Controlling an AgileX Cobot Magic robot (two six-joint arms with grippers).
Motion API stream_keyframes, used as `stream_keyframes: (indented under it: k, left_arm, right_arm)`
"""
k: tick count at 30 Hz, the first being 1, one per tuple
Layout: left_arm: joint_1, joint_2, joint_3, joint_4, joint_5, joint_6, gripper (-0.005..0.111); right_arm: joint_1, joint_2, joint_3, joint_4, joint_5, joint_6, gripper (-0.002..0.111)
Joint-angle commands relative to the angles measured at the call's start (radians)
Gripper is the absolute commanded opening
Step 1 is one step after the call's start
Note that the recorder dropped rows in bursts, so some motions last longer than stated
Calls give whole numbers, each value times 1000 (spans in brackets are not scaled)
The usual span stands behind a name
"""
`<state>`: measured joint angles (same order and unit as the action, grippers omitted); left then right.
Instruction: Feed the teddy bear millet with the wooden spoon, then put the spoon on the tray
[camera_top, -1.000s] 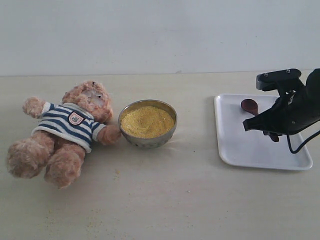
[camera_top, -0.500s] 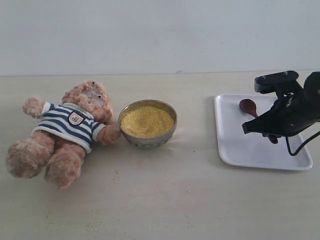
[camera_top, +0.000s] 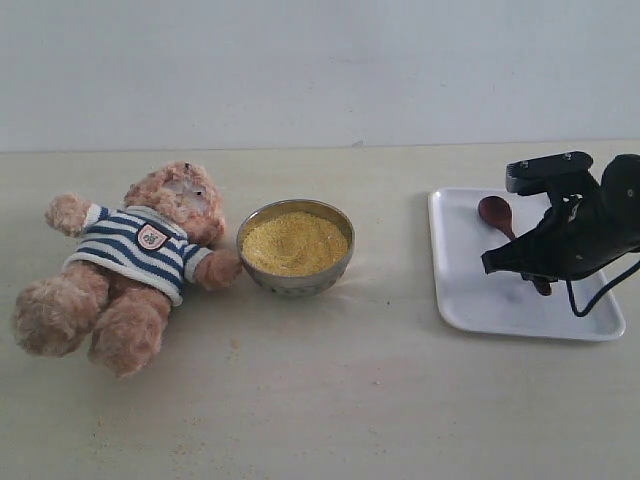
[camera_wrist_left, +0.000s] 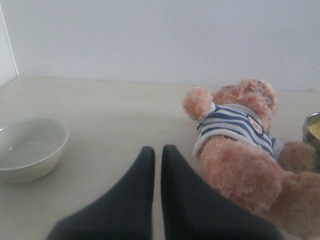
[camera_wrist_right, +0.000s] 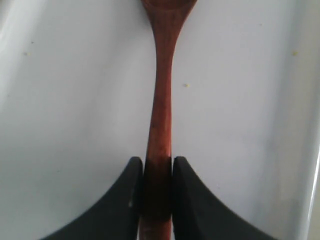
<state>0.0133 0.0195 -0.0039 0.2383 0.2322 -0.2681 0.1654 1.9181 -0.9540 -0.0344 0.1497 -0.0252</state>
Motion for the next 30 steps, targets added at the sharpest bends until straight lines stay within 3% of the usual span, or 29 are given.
stream_keyframes:
  k: [1,12,21,28,30]
  left_arm:
    - [2,4,4,-11,-8,0,5]
    - [2,4,4,-11,-8,0,5]
    - [2,4,4,-11,-8,0,5]
    - [2,4,4,-11,-8,0,5]
    - [2,4,4,-11,-8,0,5]
  right_arm:
    - [-5,-1,6,2,-4,-1,19]
    - [-5,-1,6,2,16,1,37]
    - [-5,-53,-8,2,100,1,36]
    - [-5,-294,-35,2,165,57,36]
    - [-5,-358,-35,2,181,93,29]
